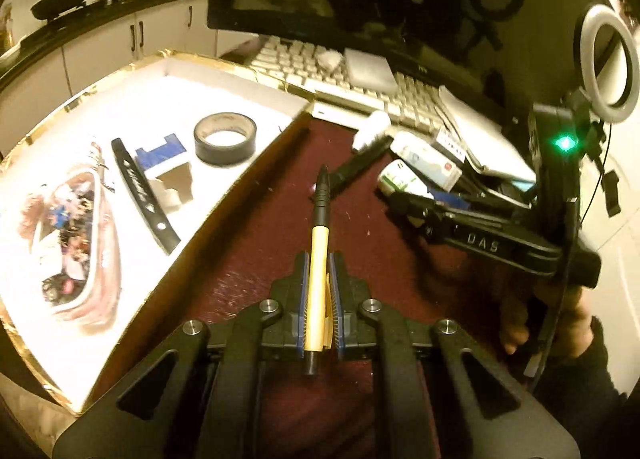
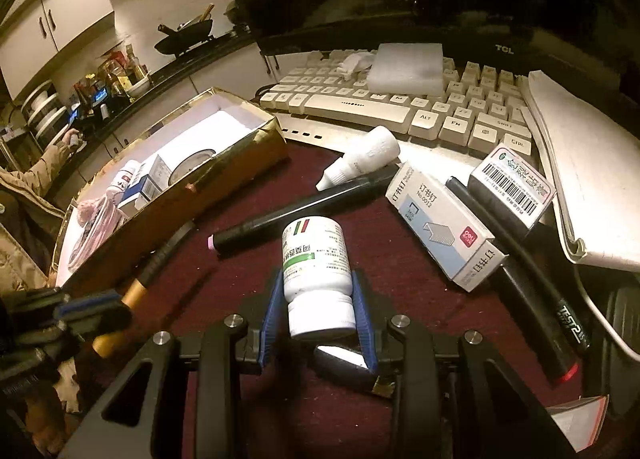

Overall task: Organize objects
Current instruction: 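Carry the yellow pen in the left tool to the tray while the right tool carries the bottle, then open the left tool to drop the pen in the tray while the right tool releases the bottle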

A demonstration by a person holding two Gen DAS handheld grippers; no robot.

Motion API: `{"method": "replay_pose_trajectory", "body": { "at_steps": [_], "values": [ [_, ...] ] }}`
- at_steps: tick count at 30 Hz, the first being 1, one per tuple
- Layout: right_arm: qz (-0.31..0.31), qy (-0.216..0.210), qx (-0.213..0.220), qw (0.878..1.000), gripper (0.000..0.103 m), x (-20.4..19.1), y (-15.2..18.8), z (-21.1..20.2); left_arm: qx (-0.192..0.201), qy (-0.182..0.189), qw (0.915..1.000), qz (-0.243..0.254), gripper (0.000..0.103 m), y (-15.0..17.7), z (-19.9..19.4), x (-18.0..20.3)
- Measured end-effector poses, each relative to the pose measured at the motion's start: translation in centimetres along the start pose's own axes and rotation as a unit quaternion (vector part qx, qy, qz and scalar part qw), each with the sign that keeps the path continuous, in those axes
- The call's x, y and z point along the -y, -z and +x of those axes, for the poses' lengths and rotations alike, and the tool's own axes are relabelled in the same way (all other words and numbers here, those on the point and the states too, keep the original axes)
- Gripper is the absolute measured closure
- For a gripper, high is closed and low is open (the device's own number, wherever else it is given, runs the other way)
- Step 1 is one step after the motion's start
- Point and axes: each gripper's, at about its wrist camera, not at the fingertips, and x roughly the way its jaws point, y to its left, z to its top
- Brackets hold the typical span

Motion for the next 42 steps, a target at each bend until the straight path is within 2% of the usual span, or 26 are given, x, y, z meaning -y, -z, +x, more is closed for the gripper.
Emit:
{"method": "replay_pose_trajectory", "body": {
  "at_steps": [6, 12, 15, 18, 24, 26, 28, 29, 34, 42],
  "values": [
    [0.004, -0.020, 0.025, 0.999, 0.069, -0.8, -0.3, -1.7, 0.022, 0.003, 0.9995, -0.021, 0.094, -0.6, -1.7, -1.0],
    [0.031, -0.046, 0.033, 0.998, 0.069, -2.9, -1.4, -3.3, 0.055, -0.007, 0.9953, -0.079, 0.094, -2.8, -3.7, -3.7],
    [0.049, -0.067, 0.031, 0.996, 0.069, -4.0, -2.4, -3.0, 0.077, -0.030, 0.9916, -0.099, 0.094, -4.6, -4.5, -5.3],
    [0.052, -0.073, 0.036, 0.995, 0.069, -5.6, -4.2, -2.5, 0.096, -0.069, 0.9867, -0.111, 0.094, -6.3, -4.8, -6.8],
    [0.059, -0.079, 0.033, 0.995, 0.069, -8.1, -9.0, 1.4, 0.074, -0.113, 0.9811, -0.138, 0.094, -9.5, -2.4, -10.3],
    [0.055, -0.070, 0.034, 0.995, 0.069, -8.8, -10.5, 2.9, 0.055, -0.132, 0.9795, -0.142, 0.094, -10.5, -1.0, -11.6],
    [0.047, -0.058, 0.034, 0.997, 0.069, -9.2, -11.6, 4.5, 0.035, -0.133, 0.9780, -0.157, 0.094, -11.0, 0.2, -12.8],
    [0.038, -0.038, 0.041, 0.998, 0.069, -9.4, -11.8, 5.3, 0.028, -0.128, 0.9775, -0.165, 0.094, -11.1, 0.5, -13.4],
    [0.016, 0.014, 0.056, 0.998, 0.069, -9.3, -11.4, 6.9, 0.003, -0.153, 0.9728, -0.174, 0.094, -11.2, 1.8, -14.9],
    [0.001, 0.032, 0.040, 0.999, 0.069, -8.7, -10.5, 8.4, -0.036, -0.181, 0.9691, -0.164, 0.094, -11.5, 4.2, -15.7]
  ]
}}
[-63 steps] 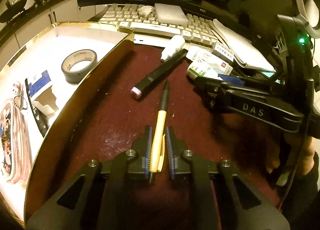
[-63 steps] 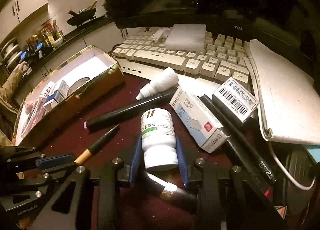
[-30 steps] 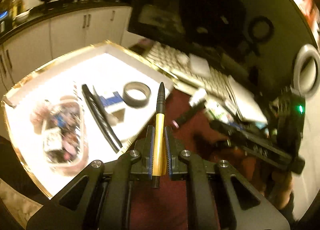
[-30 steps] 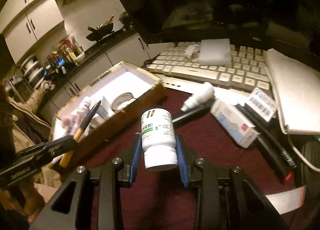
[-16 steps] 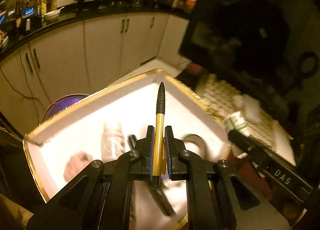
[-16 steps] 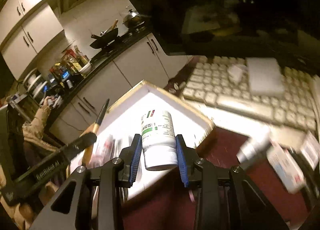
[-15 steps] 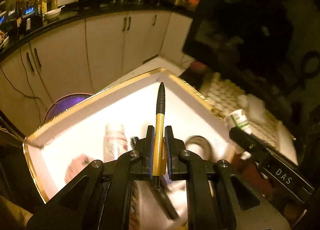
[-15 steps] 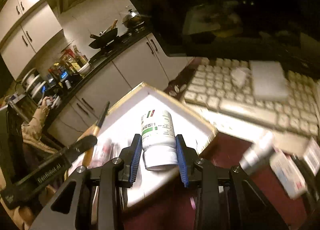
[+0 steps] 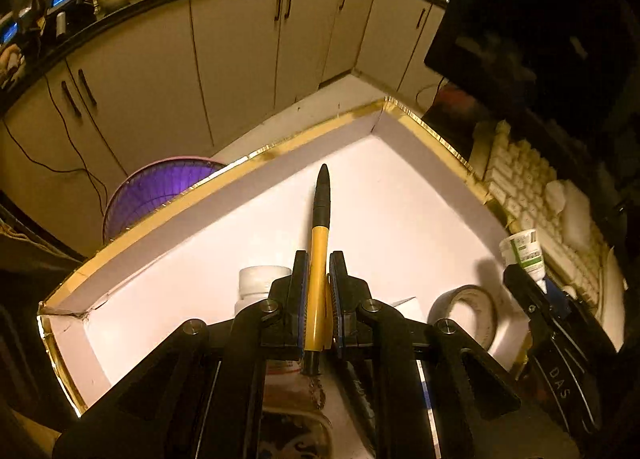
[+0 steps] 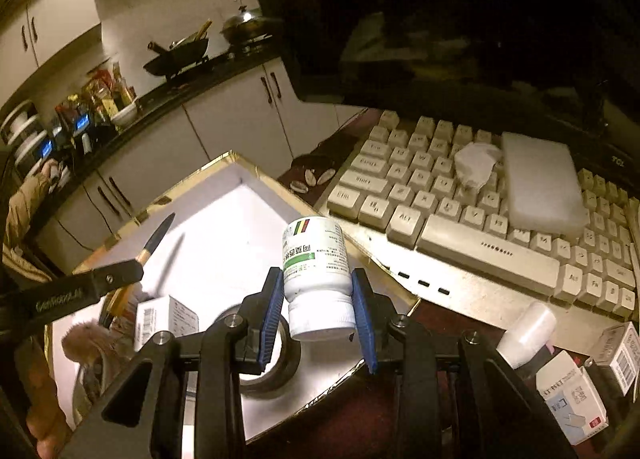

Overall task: Organize objects
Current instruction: 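Open the left tool to drop the pen in the tray while the right tool releases the bottle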

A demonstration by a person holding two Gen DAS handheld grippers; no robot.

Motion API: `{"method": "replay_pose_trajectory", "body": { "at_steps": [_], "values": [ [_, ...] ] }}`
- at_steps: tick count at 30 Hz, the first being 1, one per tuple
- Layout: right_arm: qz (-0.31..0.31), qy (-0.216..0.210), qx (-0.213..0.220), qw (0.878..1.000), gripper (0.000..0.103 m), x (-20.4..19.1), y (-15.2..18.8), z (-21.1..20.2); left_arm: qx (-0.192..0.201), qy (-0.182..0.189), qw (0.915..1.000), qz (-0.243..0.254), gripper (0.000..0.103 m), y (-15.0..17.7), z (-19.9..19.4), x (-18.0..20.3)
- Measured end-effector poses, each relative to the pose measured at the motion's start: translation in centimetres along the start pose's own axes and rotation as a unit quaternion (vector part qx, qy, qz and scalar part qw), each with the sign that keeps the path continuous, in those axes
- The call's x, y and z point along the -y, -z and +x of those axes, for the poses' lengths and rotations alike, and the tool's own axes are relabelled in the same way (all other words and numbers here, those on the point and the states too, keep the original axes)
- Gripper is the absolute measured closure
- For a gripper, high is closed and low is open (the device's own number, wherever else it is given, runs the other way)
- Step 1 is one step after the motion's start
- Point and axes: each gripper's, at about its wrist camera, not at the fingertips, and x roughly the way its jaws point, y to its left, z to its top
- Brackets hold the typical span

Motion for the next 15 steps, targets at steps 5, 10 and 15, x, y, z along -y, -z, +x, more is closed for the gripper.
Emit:
{"method": "replay_pose_trajectory", "body": {
  "at_steps": [5, 10, 15],
  "values": [
    [-0.019, 0.017, 0.001, 1.000, 0.069, -0.4, 0.3, 0.3, -0.014, -0.014, 0.9997, 0.013, 0.093, -0.2, 1.3, 0.3],
    [-0.038, 0.031, 0.003, 0.999, 0.069, -1.0, 0.7, 0.5, -0.005, -0.023, 0.9993, 0.029, 0.093, 0.0, 1.5, 1.2],
    [-0.042, 0.035, 0.010, 0.998, 0.069, -1.2, 0.8, 0.5, -0.001, -0.018, 0.9993, 0.032, 0.093, 0.0, 1.5, 1.6]
  ]
}}
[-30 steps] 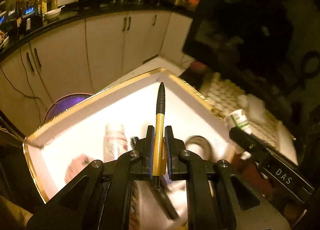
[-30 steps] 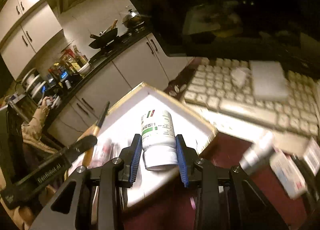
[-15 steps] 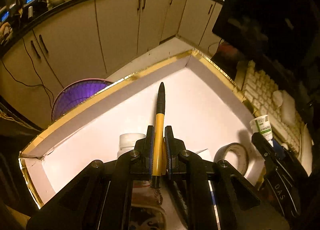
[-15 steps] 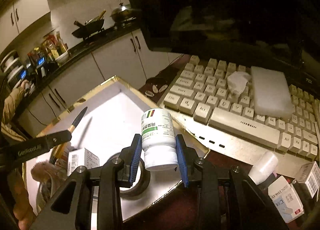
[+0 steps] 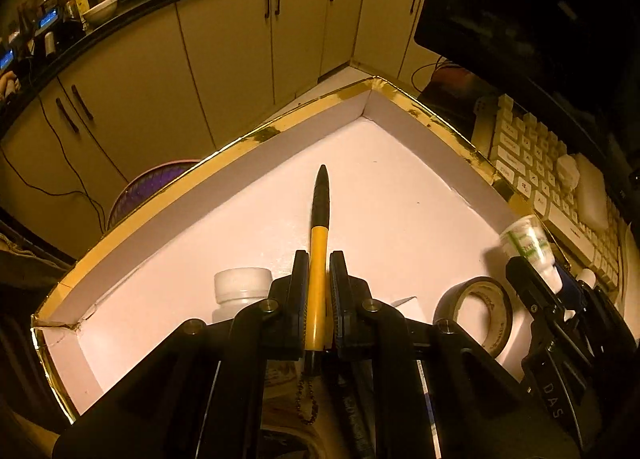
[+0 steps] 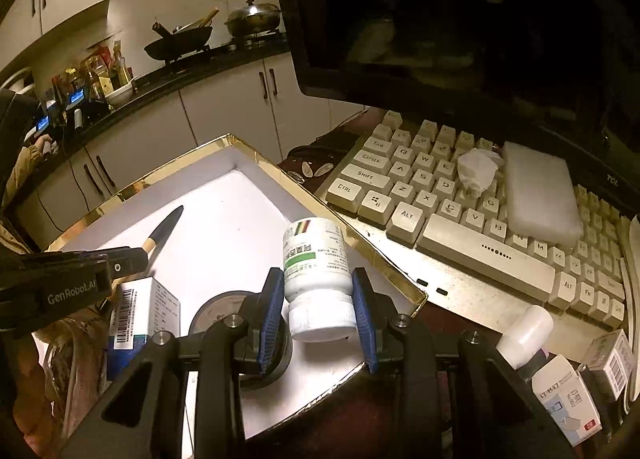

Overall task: Organize objects
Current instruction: 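Open the left tool to drop the pen in the tray while the right tool releases the bottle, then move both tools back over the black marker and black lipstick on the desk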

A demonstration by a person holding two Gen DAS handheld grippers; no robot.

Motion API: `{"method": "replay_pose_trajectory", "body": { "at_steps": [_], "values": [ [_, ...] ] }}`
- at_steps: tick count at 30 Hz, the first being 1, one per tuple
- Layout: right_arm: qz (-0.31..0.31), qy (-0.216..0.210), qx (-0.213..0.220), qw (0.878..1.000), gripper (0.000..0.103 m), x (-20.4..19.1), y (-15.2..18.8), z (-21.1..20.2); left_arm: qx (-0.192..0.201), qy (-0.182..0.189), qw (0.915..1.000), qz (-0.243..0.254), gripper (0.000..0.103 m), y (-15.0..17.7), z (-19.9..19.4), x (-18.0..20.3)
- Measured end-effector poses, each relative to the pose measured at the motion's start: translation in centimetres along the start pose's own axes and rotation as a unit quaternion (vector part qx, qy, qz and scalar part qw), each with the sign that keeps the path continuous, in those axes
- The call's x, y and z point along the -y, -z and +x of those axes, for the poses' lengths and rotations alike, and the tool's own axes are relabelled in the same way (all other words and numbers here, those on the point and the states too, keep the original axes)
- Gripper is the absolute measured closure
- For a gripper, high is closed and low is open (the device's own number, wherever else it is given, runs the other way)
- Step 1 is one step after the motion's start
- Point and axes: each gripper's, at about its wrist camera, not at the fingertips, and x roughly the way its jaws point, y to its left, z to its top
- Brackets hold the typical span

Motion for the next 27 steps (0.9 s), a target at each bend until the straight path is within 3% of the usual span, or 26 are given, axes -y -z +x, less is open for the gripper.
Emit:
{"method": "replay_pose_trajectory", "body": {
  "at_steps": [3, 5, 7, 10, 14, 16, 18, 22, 27],
  "values": [
    [0.006, -0.007, 0.005, 1.000, 0.069, 0.2, 0.0, 0.0, 0.001, 0.011, 0.9999, -0.013, 0.093, 0.1, -0.1, -0.4],
    [0.011, -0.011, 0.007, 1.000, 0.069, 0.4, 0.0, -0.1, -0.001, 0.021, 0.9995, -0.025, 0.087, 0.1, -0.2, -0.9],
    [0.019, -0.015, 0.008, 1.000, 0.069, 0.5, -0.1, -0.1, 0.008, 0.031, 0.9989, -0.034, 0.072, 0.3, -0.8, -1.2],
    [0.033, -0.031, 0.003, 0.999, 0.066, 0.8, -0.3, -0.1, 0.048, 0.054, 0.9959, -0.055, 0.064, 0.9, -2.8, -1.7],
    [0.084, -0.100, -0.003, 0.991, 0.059, 2.1, -1.0, -1.0, 0.116, 0.048, 0.9891, -0.077, 0.063, 3.1, -7.1, -2.0],
    [0.109, -0.114, 0.007, 0.987, 0.051, 2.7, -1.2, -1.8, 0.131, 0.073, 0.9854, -0.081, 0.052, 4.3, -8.9, -2.1],
    [0.123, -0.122, 0.008, 0.985, 0.050, 2.9, -1.6, -2.4, 0.138, 0.100, 0.9825, -0.074, 0.048, 5.7, -10.3, -1.9],
    [0.127, -0.140, 0.011, 0.982, 0.050, 2.7, -2.5, -4.4, 0.136, 0.096, 0.9856, -0.027, 0.048, 7.8, -12.2, -0.8],
    [0.120, -0.150, 0.004, 0.981, 0.050, 2.6, -1.6, -8.5, 0.133, 0.142, 0.9809, -0.004, 0.047, 10.4, -13.2, 0.4]
  ]
}}
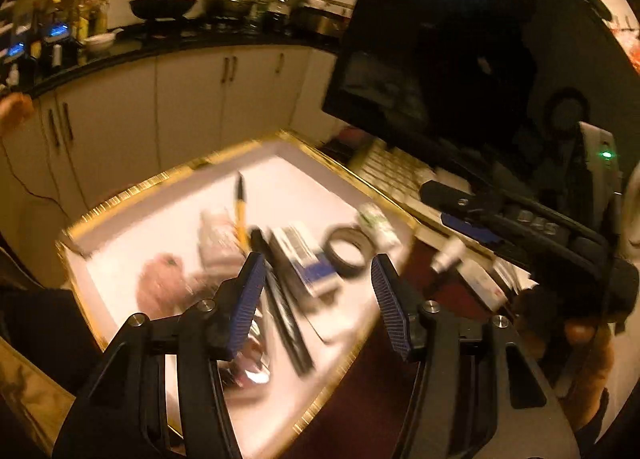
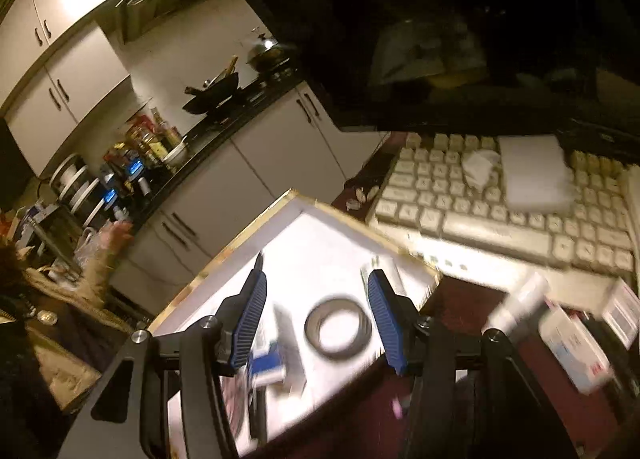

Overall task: Organize objects
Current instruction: 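Move both tools back over the black marker and black lipstick on the desk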

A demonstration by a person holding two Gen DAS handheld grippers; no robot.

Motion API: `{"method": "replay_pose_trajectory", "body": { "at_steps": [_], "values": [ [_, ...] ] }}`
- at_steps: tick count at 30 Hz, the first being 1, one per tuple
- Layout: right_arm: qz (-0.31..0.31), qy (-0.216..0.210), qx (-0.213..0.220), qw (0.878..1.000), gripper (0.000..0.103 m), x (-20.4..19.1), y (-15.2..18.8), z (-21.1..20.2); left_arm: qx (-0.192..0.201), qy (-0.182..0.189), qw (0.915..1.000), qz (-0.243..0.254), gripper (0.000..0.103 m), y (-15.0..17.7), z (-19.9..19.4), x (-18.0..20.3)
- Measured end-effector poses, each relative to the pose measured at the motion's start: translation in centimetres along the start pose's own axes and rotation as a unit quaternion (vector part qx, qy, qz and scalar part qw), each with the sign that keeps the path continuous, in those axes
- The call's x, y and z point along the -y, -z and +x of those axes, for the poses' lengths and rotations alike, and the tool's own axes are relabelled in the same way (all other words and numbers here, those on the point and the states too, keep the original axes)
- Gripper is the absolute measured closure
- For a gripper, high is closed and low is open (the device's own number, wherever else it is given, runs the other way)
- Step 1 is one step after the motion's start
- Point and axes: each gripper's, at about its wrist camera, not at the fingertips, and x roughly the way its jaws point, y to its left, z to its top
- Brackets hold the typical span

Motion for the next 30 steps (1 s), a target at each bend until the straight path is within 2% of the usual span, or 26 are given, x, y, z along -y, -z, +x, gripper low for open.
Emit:
{"method": "replay_pose_trajectory", "body": {
  "at_steps": [3, 5, 10, 11, 14, 18, 23, 27, 30],
  "values": [
    [0.016, -0.010, 0.000, 1.000, 0.050, 1.4, 2.5, -3.1, -0.032, 0.023, 0.9990, 0.023, 0.047, 1.4, 1.0, 1.6],
    [0.023, 0.003, -0.004, 1.000, 0.050, 3.0, 4.6, -4.7, -0.050, 0.035, 0.9971, 0.044, 0.047, 2.5, 1.7, 2.9],
    [0.038, 0.093, -0.007, 0.995, 0.050, 6.8, 9.5, -7.6, -0.079, 0.024, 0.9922, 0.094, 0.047, 4.2, 3.8, 6.0],
    [0.046, 0.105, -0.015, 0.993, 0.050, 7.6, 10.6, -8.0, -0.074, 0.017, 0.9917, 0.104, 0.047, 4.4, 3.8, 6.5],
    [0.067, 0.098, -0.024, 0.993, 0.050, 9.5, 12.2, -9.0, -0.073, 0.017, 0.9888, 0.129, 0.047, 4.5, 4.3, 7.8],
    [0.071, 0.112, -0.016, 0.991, 0.050, 10.9, 12.9, -10.2, -0.081, 0.029, 0.9859, 0.143, 0.047, 4.0, 5.2, 9.5],
    [0.074, 0.103, -0.020, 0.992, 0.050, 11.4, 13.2, -10.4, -0.076, 0.001, 0.9768, 0.200, 0.047, 3.7, 6.4, 12.4],
    [0.069, 0.106, -0.030, 0.992, 0.050, 11.5, 13.5, -10.0, -0.092, -0.011, 0.9712, 0.220, 0.047, 4.0, 7.7, 13.3],
    [0.072, 0.103, -0.030, 0.992, 0.050, 11.7, 13.5, -9.9, -0.095, -0.019, 0.9699, 0.223, 0.047, 4.0, 8.2, 13.5]
  ]
}}
